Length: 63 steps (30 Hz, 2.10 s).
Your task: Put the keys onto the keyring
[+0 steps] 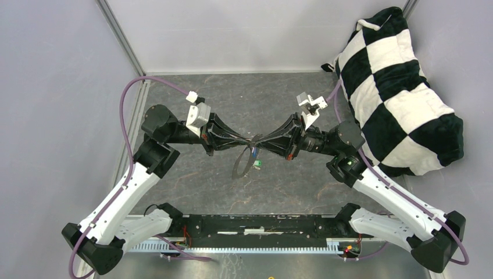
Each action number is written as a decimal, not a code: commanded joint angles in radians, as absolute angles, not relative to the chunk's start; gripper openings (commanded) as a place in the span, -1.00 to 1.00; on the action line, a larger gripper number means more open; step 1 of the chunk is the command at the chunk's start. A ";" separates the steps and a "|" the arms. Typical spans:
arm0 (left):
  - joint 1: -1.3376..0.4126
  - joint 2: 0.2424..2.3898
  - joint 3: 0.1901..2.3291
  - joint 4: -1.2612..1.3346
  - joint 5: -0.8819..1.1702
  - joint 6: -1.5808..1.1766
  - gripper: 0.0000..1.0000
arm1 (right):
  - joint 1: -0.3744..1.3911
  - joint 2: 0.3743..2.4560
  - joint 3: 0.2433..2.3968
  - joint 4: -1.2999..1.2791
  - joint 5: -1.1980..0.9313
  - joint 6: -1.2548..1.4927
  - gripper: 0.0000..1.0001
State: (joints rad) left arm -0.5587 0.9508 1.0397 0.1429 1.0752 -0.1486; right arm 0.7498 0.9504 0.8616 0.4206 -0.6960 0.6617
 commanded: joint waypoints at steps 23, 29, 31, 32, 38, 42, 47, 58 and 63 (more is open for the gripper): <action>-0.560 0.944 1.065 0.181 1.113 -0.135 -0.96 | 0.749 1.014 0.915 0.560 -0.743 0.749 -1.00; -0.560 0.949 1.068 0.179 1.133 -0.142 -0.96 | 0.749 1.014 0.902 0.618 -0.705 0.776 -0.99; -0.560 0.948 1.068 0.179 1.142 -0.144 -0.96 | 0.749 1.015 0.901 0.615 -0.697 0.778 -0.99; -0.560 0.949 1.067 0.177 1.145 -0.144 -0.96 | 0.748 1.017 0.901 0.609 -0.691 0.775 -0.97; -0.561 0.941 1.062 0.145 1.132 -0.120 -0.96 | 0.747 0.995 1.003 0.311 -0.687 0.561 -0.20; -0.560 0.934 1.036 0.167 1.093 -0.171 -0.96 | 0.744 0.968 1.105 0.126 -0.650 0.387 -0.09; -0.561 0.936 1.004 0.254 1.061 -0.280 -0.96 | 0.747 0.984 1.132 0.147 -0.676 0.355 -0.15; -0.560 0.933 0.991 0.268 1.008 -0.309 -0.96 | 0.744 1.002 1.086 0.190 -0.759 0.375 -0.28; -0.560 0.937 0.993 0.274 1.005 -0.317 -0.96 | 0.745 1.010 1.081 0.189 -0.755 0.372 -0.31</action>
State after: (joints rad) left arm -0.5583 0.9424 0.9867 0.2134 1.0233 -0.2630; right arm 0.7441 1.0058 1.0828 0.1627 -0.7403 0.3901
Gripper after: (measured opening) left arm 0.032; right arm 0.348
